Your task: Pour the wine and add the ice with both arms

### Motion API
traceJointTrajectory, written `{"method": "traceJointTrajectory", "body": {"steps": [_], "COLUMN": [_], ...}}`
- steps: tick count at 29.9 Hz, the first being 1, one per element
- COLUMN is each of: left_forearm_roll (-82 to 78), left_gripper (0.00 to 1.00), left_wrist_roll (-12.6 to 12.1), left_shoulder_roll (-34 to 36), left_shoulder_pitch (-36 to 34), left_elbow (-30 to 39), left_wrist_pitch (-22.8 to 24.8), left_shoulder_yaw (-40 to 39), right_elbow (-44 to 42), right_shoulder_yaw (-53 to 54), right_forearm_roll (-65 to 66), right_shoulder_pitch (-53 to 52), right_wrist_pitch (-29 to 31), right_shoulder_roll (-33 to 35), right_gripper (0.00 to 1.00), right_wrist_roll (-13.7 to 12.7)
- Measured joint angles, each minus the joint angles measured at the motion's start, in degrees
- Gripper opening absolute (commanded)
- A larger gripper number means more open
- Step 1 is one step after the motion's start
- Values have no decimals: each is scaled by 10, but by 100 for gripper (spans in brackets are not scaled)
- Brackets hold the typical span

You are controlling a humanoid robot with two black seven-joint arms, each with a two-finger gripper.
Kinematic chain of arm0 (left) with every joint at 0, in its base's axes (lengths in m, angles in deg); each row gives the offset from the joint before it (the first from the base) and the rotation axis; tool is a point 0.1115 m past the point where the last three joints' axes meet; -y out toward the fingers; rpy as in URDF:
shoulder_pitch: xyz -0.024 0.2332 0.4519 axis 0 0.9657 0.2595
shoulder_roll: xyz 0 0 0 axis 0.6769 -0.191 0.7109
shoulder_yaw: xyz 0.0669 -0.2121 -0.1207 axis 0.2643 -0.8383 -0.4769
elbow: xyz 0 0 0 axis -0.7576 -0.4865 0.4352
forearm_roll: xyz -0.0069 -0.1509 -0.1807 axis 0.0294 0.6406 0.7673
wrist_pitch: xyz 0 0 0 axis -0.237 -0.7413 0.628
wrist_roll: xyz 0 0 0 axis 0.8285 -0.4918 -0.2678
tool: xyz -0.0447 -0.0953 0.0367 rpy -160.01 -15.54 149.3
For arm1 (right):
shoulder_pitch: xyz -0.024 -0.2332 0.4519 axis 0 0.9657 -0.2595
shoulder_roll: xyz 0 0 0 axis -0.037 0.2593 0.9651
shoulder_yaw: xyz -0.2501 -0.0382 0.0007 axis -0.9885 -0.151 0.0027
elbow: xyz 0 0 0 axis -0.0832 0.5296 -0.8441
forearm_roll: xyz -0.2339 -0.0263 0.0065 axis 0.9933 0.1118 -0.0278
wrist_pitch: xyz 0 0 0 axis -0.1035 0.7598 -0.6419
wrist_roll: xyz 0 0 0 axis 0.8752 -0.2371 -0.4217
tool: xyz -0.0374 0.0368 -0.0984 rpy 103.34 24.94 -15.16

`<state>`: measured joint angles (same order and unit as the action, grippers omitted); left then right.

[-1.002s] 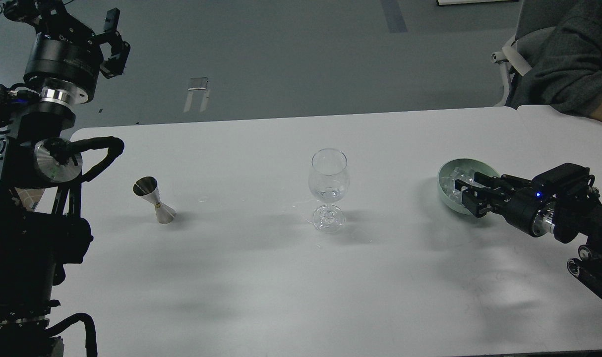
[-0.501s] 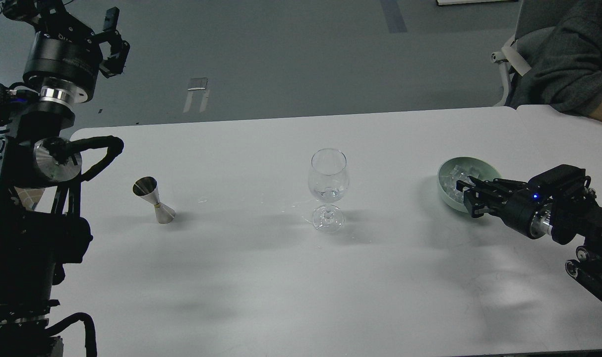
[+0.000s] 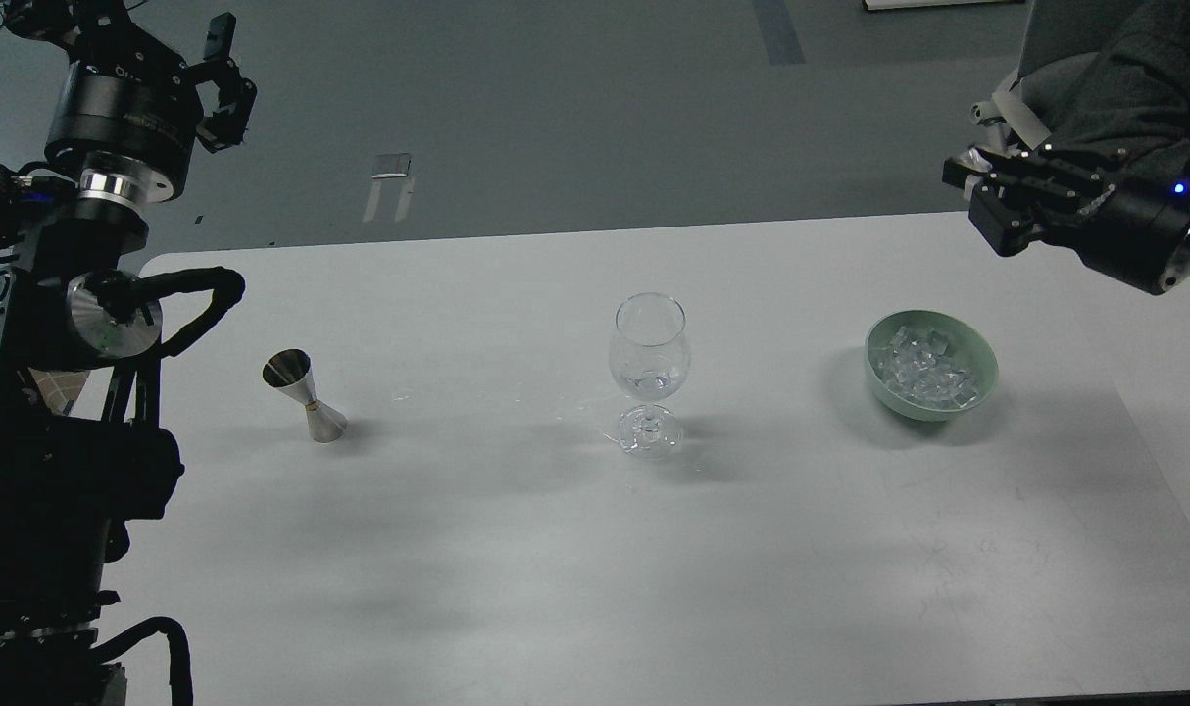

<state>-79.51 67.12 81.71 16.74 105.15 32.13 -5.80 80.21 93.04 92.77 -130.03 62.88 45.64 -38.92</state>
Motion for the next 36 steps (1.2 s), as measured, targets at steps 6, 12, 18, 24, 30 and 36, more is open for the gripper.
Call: {"method": "traceJointTrajectory", "body": {"steps": [6, 12, 18, 24, 30, 36], "left_forearm_roll": [0, 0, -1, -1, -1, -1], "left_gripper": [98, 98, 98, 98, 98, 98], "left_wrist_roll": [0, -1, -1, -1, -1, -1], "left_shoulder_roll": [0, 0, 0, -1, 0, 0], "left_shoulder_pitch": [-2, -3, -3, -3, -3, -4], "left_elbow": [0, 0, 0, 0, 0, 0], "left_wrist_pitch": [0, 0, 0, 0, 0, 0], "left_shoulder_yaw": [3, 4, 4, 5, 21, 24], "right_elbow": [20, 17, 18, 20, 19, 13], "right_shoulder_yaw": [-30, -156, -238, -311, -358, -363], "right_forearm_roll": [-16, -24, -23, -22, -23, -24], "right_shoulder_pitch": [-122, -247, -284, -306, -312, -318], "right_wrist_pitch": [70, 93, 122, 156, 176, 190], "right_shoulder_roll": [-38, -110, -146, -153, -173, -191], "right_gripper": [0, 0, 0, 0, 0, 0], "right_wrist_roll": [0, 0, 2, 7, 9, 10]}}
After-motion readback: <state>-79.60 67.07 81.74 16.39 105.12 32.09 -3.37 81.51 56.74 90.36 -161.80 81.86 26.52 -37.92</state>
